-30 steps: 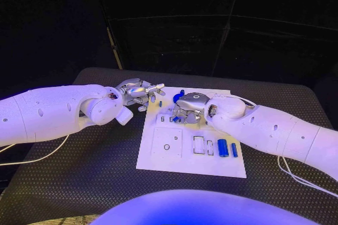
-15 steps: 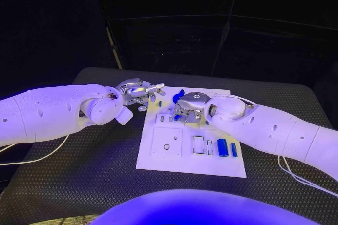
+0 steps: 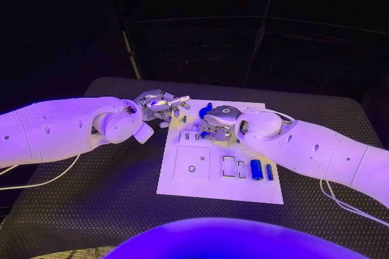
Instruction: Assemble the parts on the task board
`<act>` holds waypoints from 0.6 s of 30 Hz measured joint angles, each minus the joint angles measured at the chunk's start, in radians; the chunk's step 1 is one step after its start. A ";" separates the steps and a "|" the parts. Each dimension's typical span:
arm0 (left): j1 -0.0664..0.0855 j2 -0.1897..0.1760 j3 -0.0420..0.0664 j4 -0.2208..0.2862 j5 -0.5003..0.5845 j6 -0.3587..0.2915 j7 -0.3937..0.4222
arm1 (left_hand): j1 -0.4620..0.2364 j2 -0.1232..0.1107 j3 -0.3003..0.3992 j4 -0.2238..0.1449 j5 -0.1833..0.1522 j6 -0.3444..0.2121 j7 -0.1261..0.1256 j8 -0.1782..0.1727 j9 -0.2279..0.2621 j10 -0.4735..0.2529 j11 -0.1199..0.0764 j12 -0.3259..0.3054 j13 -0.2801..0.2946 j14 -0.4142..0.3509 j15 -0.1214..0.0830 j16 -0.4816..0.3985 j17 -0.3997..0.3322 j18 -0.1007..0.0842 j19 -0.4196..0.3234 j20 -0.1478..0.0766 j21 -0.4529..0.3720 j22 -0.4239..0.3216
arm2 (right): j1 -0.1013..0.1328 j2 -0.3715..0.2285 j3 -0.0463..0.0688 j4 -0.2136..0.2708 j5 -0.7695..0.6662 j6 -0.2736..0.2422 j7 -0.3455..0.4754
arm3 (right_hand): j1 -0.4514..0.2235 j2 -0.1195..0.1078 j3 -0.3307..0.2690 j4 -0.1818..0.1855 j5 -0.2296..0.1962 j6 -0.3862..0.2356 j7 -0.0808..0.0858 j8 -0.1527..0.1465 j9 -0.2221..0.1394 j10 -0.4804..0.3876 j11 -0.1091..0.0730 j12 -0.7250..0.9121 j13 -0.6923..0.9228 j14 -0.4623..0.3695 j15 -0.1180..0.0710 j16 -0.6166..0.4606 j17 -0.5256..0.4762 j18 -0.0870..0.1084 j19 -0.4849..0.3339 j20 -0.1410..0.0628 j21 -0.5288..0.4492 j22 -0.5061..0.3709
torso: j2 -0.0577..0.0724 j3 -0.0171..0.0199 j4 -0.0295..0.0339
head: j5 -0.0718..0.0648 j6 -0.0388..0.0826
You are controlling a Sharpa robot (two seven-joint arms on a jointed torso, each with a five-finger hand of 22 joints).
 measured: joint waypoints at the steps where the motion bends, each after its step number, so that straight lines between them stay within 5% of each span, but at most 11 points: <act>1: 0.000 0.000 0.000 0.000 0.000 0.000 0.000 | 0.000 0.000 0.000 0.000 0.000 0.000 0.000 0.000 0.000 0.000 0.000 0.000 0.000 0.000 0.000 0.000 0.000 0.000 0.000 0.000 0.000 0.000 | 0.000 0.000 0.000 0.001 -0.001 0.000 0.000 | 0.000 0.000 0.000 0.000 0.000 0.000 0.000 0.000 0.000 0.000 0.000 0.000 0.000 0.000 0.000 0.000 0.000 0.000 0.000 0.000 0.000 0.000 | 0.000 0.0000 0.0000 | 0.000 0.000; 18: 0.000 0.003 0.000 -0.005 0.000 0.001 0.000 | 0.005 0.005 0.000 0.000 0.000 0.000 0.000 0.000 0.000 -0.004 0.004 -0.004 -0.001 0.000 0.000 0.000 0.000 0.000 0.000 0.000 0.000 0.003 | 0.000 -0.001 0.000 0.008 -0.024 -0.001 -0.002 | 0.012 -0.012 0.005 -0.030 0.000 -0.036 -0.019 -0.023 -0.011 -0.005 -0.027 0.000 0.002 0.000 -0.019 0.000 0.000 0.000 -0.007 -0.015 0.000 -0.001 | 0.000 0.0000 -0.0003 | -0.003 -0.001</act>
